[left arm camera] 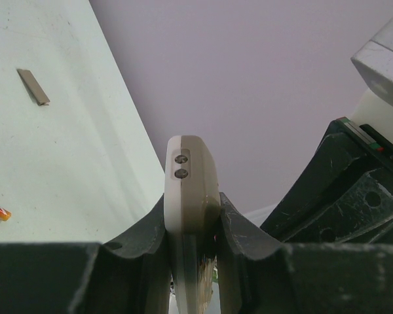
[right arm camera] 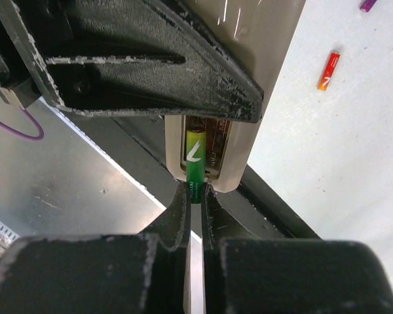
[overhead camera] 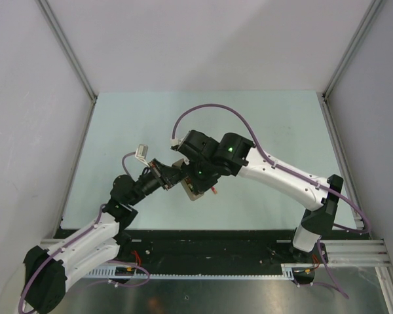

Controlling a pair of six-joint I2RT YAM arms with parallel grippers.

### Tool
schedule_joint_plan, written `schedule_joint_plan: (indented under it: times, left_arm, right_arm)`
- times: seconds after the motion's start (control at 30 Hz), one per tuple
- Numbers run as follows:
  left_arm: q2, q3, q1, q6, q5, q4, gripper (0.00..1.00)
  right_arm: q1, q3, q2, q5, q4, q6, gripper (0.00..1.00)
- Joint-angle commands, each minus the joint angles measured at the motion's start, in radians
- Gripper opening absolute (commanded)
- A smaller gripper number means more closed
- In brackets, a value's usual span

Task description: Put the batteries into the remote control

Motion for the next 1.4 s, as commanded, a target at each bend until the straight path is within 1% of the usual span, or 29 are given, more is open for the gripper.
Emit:
schedule_joint_plan:
  times: [0.0,0.43,0.97,1.2,1.23,1.37]
  left_arm:
    - [-0.021,0.018,-0.01,-0.006,0.006,0.038,0.0]
    - [-0.042,0.023,-0.019,-0.024,0.004,0.038,0.0]
    - [-0.067,0.046,-0.036,-0.107,0.015,0.05,0.0]
    - [-0.062,0.051,-0.034,-0.142,0.038,0.067,0.0]
    - [-0.059,0.052,-0.034,-0.145,0.042,0.071,0.0]
    - [-0.049,0.061,-0.036,-0.165,0.062,0.08,0.0]
  right_arm:
    - [-0.004,0.032,0.008,-0.002,0.05,-0.009,0.0]
    - [-0.009,-0.022,-0.003,0.0,0.136,0.011,0.0]
    - [-0.013,-0.094,-0.023,0.009,0.224,0.032,0.0]
    - [-0.007,-0.106,-0.029,0.024,0.239,0.022,0.0]
    - [-0.004,-0.106,-0.028,0.052,0.239,0.017,0.0]
    - [-0.003,-0.114,-0.028,0.072,0.239,0.005,0.0]
